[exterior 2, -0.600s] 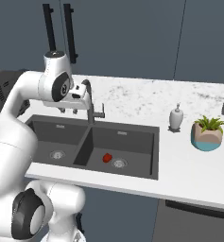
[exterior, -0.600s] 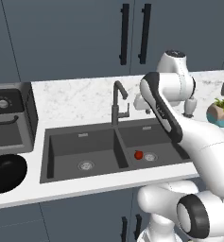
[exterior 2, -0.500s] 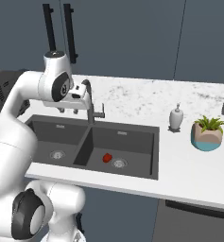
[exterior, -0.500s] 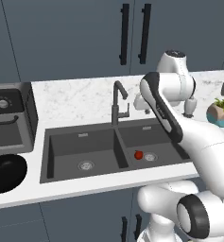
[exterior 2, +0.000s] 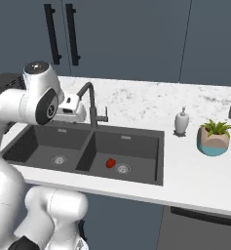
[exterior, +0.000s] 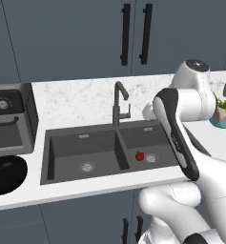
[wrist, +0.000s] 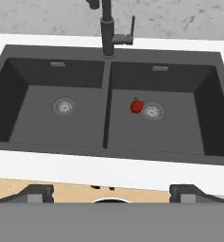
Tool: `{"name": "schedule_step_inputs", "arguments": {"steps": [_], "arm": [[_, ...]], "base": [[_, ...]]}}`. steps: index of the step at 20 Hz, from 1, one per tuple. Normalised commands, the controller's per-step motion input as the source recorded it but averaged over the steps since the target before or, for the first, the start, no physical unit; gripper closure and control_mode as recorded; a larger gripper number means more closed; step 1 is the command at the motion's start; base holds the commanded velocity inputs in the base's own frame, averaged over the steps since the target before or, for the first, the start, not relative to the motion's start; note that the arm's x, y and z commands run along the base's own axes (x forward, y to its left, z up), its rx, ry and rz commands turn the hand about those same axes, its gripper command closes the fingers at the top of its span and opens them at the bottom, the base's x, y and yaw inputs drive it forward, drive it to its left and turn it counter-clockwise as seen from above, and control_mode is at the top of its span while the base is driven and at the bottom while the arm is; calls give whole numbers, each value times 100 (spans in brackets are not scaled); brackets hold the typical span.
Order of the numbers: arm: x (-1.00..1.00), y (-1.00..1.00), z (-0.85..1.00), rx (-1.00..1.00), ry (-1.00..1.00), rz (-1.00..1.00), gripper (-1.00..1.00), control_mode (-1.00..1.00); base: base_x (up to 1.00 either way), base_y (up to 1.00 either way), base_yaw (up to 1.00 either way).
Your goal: Pick the bell pepper from the sink and place it in the bowl. Then pick the bowl and place it in the microwave. Then close the microwave door and press the start button.
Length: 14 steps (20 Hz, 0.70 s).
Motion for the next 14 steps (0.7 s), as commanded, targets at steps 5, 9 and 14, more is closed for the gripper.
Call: {"name": "schedule_step_inputs", "arguments": {"steps": [5, 9, 14], "arm": [[-90, -1, -20, 0, -3, 0, -100, -100], [-36, -23, -26, 0, 0, 0, -100, -100], [0, -42, -17, 3, 7, 0, -100, -100]], "base": [[0, 0, 0], [0, 0, 0], [0, 0, 0]]}}
